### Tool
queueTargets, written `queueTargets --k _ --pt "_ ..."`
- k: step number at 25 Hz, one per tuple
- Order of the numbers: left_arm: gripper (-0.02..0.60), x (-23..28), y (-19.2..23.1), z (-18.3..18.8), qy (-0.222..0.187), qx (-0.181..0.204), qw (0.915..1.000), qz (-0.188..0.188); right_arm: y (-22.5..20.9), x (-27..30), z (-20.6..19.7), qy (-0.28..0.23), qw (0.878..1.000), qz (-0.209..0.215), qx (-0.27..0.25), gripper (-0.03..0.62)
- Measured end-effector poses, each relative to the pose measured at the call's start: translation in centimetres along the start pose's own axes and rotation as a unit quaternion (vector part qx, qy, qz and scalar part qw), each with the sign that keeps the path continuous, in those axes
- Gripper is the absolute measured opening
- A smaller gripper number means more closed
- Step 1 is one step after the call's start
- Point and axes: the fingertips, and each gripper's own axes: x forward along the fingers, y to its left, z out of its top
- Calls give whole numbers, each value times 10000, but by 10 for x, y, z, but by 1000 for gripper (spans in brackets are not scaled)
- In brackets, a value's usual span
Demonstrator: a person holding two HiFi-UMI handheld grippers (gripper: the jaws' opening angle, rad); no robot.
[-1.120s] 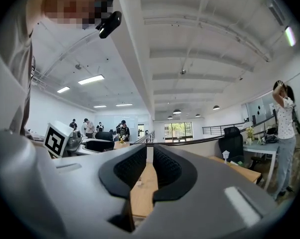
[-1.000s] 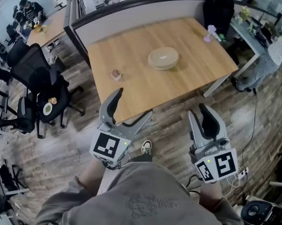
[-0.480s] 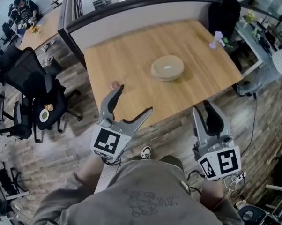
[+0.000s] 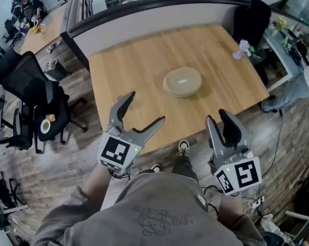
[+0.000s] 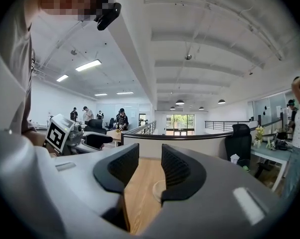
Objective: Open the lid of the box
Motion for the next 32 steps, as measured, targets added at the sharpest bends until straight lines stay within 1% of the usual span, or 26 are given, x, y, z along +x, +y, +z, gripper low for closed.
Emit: queueTargets --k 4,10,14,18,23,26,28,32 --pt "431 35 7 -2 138 -95 9995 253 -29 26 -1 14 9994 353 -2 124" --pt "431 90 15 4 267 -126 9975 639 -87 63 -3 95 9957 924 -38 124" --pt "430 120 22 2 415 -253 9934 1041 -118 87 -6 94 9902 1390 -3 124" --pt "430 143 24 5 479 -244 9896 1334 -146 108 -11 143 9844 1753 7 124" --pt "431 156 24 8 575 -361 9839 1654 -166 129 -12 161 9774 2107 -38 124" --pt "431 154 26 9 603 -341 9813 1797 -167 137 -8 105 9737 2275 -63 124" --pt "431 152 28 10 559 -254 9809 1847 -167 140 -9 86 9722 2339 -74 124" --pt "431 143 31 15 409 -305 9797 1940 -170 145 -10 102 9715 2358 205 124"
